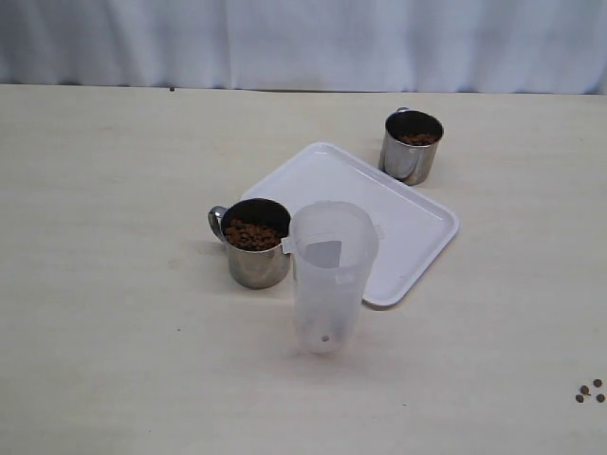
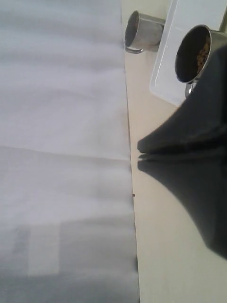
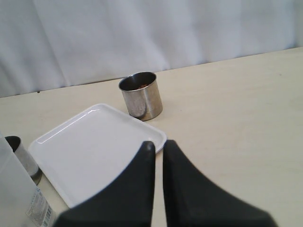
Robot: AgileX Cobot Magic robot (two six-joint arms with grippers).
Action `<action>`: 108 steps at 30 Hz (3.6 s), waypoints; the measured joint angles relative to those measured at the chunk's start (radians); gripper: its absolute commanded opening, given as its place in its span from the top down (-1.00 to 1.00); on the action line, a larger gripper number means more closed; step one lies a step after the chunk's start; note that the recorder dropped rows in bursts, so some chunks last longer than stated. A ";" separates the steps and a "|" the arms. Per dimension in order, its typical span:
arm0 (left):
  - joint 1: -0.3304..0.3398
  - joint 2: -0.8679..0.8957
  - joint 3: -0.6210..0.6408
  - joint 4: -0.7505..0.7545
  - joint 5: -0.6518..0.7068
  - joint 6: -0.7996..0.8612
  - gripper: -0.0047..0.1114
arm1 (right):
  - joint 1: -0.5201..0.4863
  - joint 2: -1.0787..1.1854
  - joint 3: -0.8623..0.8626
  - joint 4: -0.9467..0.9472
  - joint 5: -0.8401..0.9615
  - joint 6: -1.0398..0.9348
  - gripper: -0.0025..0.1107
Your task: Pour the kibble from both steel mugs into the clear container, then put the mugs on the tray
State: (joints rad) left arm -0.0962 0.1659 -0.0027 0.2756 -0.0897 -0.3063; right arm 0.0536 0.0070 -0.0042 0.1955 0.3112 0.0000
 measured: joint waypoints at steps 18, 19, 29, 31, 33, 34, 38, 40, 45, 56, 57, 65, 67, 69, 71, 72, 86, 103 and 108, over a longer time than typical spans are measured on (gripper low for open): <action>0.000 0.691 -0.025 0.114 -0.144 -0.083 0.92 | 0.000 0.000 0.000 0.000 0.000 0.000 0.87; 0.000 0.757 -0.037 0.152 -0.163 -0.102 0.92 | 0.000 0.000 0.000 0.000 0.000 0.000 0.87; -0.002 1.143 -0.075 0.326 -0.582 0.004 0.92 | 0.000 0.000 0.000 0.000 0.000 0.000 0.87; -0.002 1.148 -0.075 0.308 -0.604 0.078 0.92 | 0.000 0.000 0.000 0.000 0.000 0.000 0.87; -0.002 1.152 -0.075 0.271 -0.615 0.128 0.92 | 0.000 0.000 0.000 0.000 0.000 0.000 0.87; -0.002 1.152 -0.075 0.245 -0.636 0.168 0.92 | 0.000 0.000 0.000 0.000 0.000 0.000 0.87; 0.013 1.159 -0.075 0.218 -0.727 0.246 0.92 | 0.000 0.000 0.000 0.000 0.000 0.000 0.87; 0.082 1.215 -0.080 0.250 -0.804 0.255 0.92 | 0.000 0.000 0.000 0.000 0.000 0.000 0.87; 0.237 1.466 -0.240 0.582 -0.876 0.127 0.92 | 0.000 0.000 0.000 0.000 0.000 0.000 0.87; 0.247 1.519 -0.284 0.584 -0.977 0.146 0.92 | 0.000 0.000 0.000 0.000 0.000 0.000 0.87; 0.247 1.519 -0.284 0.576 -0.987 0.168 0.92 | 0.000 0.000 0.000 0.000 0.000 0.000 0.87; 0.247 1.519 -0.301 0.554 -0.915 0.262 0.92 | 0.000 0.000 0.000 0.000 0.000 0.000 0.87; 0.247 1.535 -0.330 0.570 -0.874 0.245 0.92 | 0.000 0.000 0.000 0.000 0.000 0.000 0.87; 0.247 1.567 -0.358 0.595 -0.860 0.224 0.92 | 0.000 0.000 0.000 0.000 0.000 0.000 0.87; 0.247 1.613 -0.380 0.634 -0.863 0.218 0.92 | 0.000 0.000 0.000 0.000 0.000 0.000 0.87; 0.247 1.648 -0.391 0.666 -0.874 0.213 0.92 | 0.000 0.000 0.000 0.000 0.000 0.000 0.87; 0.216 1.768 -0.425 0.814 -0.952 0.196 0.32 | 0.000 0.000 0.000 0.000 0.000 0.000 0.87; 0.130 1.781 -0.425 0.740 -0.939 0.274 0.08 | 0.000 0.000 0.000 0.000 0.000 0.000 0.87; 0.117 1.781 -0.425 0.740 -0.991 0.274 0.08 | 0.000 0.000 0.000 0.000 0.000 0.000 0.87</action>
State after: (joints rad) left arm 0.0210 1.9465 -0.4280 1.0159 -1.0805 -0.0319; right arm 0.0536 0.0070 -0.0042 0.1955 0.3112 0.0000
